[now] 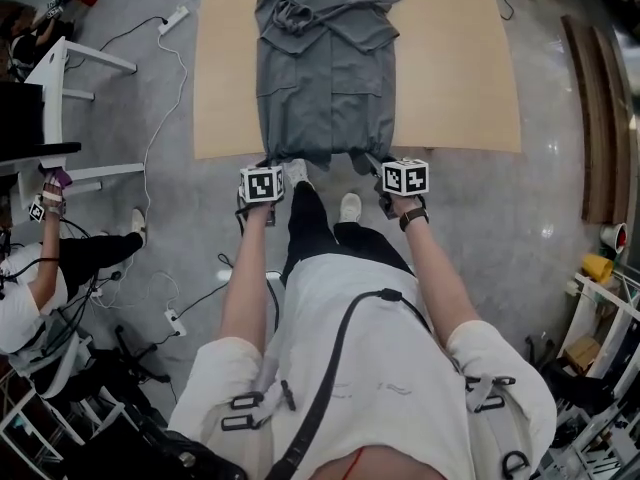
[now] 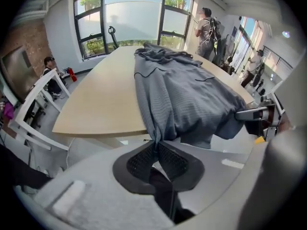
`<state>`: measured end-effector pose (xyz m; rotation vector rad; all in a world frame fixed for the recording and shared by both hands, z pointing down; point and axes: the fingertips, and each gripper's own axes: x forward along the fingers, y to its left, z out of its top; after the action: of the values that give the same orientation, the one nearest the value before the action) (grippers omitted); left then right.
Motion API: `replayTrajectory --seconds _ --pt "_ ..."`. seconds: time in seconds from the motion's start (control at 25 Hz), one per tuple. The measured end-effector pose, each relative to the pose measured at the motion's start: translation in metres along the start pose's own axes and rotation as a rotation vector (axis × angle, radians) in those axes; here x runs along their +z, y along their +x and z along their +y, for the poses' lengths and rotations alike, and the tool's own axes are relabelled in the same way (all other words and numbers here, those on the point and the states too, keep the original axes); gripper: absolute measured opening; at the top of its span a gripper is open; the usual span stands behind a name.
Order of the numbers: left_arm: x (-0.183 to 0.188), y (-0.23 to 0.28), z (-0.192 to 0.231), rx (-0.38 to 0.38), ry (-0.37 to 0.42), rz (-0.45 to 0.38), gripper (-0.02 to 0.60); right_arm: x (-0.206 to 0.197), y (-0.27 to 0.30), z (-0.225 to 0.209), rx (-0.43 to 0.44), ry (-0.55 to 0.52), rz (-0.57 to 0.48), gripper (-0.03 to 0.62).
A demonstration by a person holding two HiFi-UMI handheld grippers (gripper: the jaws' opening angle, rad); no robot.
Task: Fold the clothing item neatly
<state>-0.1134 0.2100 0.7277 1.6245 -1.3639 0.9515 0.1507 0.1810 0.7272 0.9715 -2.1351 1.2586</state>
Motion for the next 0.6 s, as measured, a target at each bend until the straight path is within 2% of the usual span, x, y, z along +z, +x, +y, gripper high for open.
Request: replayTrajectory --seconds 0.4,0.6 --pt "-0.015 -0.082 -0.09 -0.288 -0.053 -0.133 0.031 -0.005 -0.08 0.043 0.141 -0.078 -0.056 0.037" --pt "-0.005 -0.125 -0.1 -0.34 -0.066 -0.206 0.031 0.01 -0.113 0.072 0.205 -0.137 -0.082 0.037"
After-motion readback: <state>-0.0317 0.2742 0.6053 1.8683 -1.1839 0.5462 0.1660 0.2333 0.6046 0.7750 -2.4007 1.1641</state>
